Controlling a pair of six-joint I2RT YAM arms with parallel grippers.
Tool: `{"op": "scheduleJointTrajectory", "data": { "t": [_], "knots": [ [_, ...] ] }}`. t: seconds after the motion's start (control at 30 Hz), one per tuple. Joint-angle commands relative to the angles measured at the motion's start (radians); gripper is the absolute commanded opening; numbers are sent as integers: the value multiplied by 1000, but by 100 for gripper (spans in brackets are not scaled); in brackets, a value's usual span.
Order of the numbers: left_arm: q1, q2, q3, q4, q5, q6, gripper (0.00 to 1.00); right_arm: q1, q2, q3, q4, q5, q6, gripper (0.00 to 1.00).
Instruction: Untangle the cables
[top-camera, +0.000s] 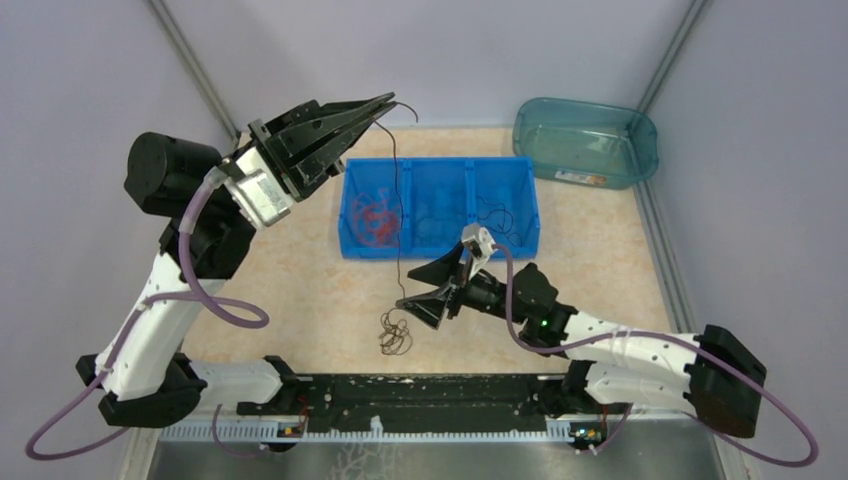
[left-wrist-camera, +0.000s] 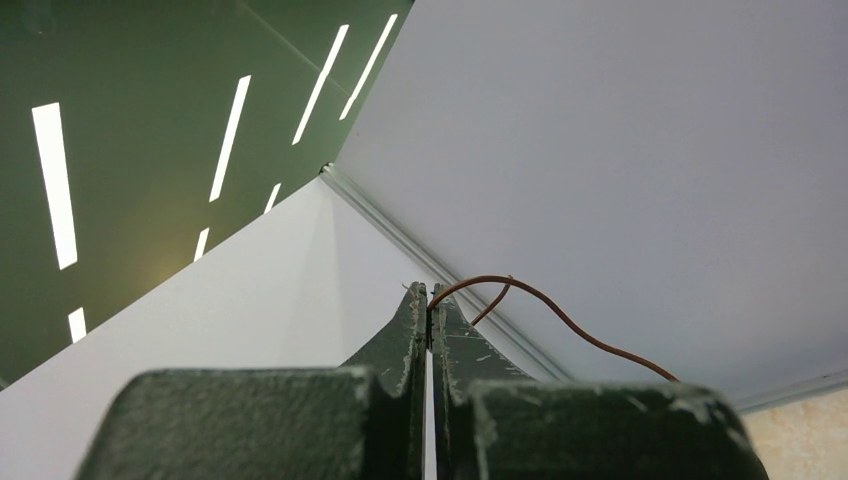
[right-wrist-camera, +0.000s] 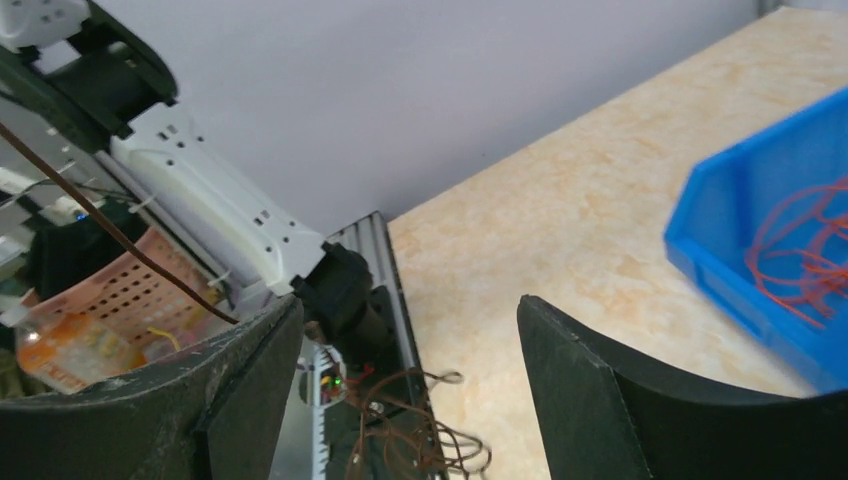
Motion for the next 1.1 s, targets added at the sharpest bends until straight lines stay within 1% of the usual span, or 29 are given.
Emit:
{"op": "scheduleJointTrajectory", "data": {
  "t": [0.0,0.07,0.1,0.17,0.3,0.4,0.47,0.53,0.67,0.77,0.93,1.07],
  "knots": [
    [-8,-6,26,19,20,12,0,8,-116,-42,-100,147,-91,84],
    [-9,-5,26,18,22,12,0,8,-160,-60,-102,139,-119,95],
    [-10,-5,27,19,22,12,0,8,-180,-66,-97,123,-132,99],
    [-11,-4,27,20,24,12,0,8,-212,-70,-97,116,-160,99],
    [-16,1,34,20,25,12,0,8,-268,-81,-139,152,-199,99],
    [-19,3,36,19,25,12,0,8,-291,-85,-152,154,-204,99],
    [-21,3,37,21,25,13,0,9,-276,-82,-110,131,-189,95],
    [-23,5,34,24,25,13,0,8,-227,-51,-67,111,-175,90],
    [-29,12,36,32,24,9,0,9,-59,74,-28,72,-168,81],
    [-32,16,44,33,22,8,0,8,60,127,16,66,-157,76],
    [-32,19,56,33,20,7,0,11,153,91,149,70,-95,63],
    [-34,28,77,43,19,-3,0,12,218,68,213,67,-60,54]
  ]
}}
